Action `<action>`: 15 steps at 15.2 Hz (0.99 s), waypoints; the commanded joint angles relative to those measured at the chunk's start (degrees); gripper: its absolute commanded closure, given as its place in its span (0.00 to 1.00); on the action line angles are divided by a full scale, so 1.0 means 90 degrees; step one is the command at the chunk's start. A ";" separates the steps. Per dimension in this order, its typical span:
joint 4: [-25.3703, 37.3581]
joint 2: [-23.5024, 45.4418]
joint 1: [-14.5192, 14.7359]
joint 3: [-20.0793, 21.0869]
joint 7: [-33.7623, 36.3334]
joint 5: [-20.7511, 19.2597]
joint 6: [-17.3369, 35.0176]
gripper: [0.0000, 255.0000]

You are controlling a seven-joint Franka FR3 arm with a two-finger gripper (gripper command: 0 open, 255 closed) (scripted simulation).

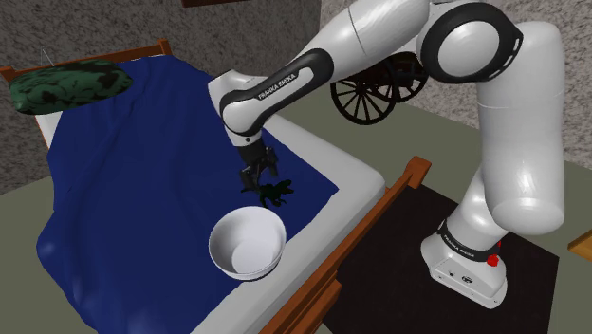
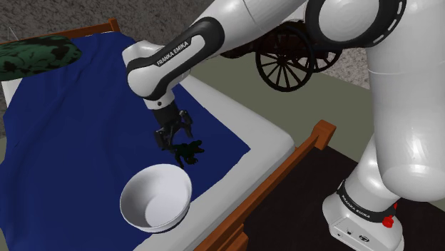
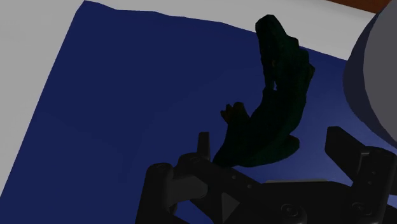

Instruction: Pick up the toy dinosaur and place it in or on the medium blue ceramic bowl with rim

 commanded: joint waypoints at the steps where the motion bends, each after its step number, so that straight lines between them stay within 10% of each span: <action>1: -0.0141 0.0018 0.0004 0.0001 0.0001 -0.0002 0.0158 0.00; 11: -0.0325 0.0046 0.0008 -0.0001 0.0003 -0.0005 0.0369 0.00; 12: -0.0325 0.0046 0.0008 -0.0001 0.0003 -0.0005 0.0369 1.00; 15: -0.0326 0.0044 0.0007 -0.0001 0.0001 -0.0005 0.0368 1.00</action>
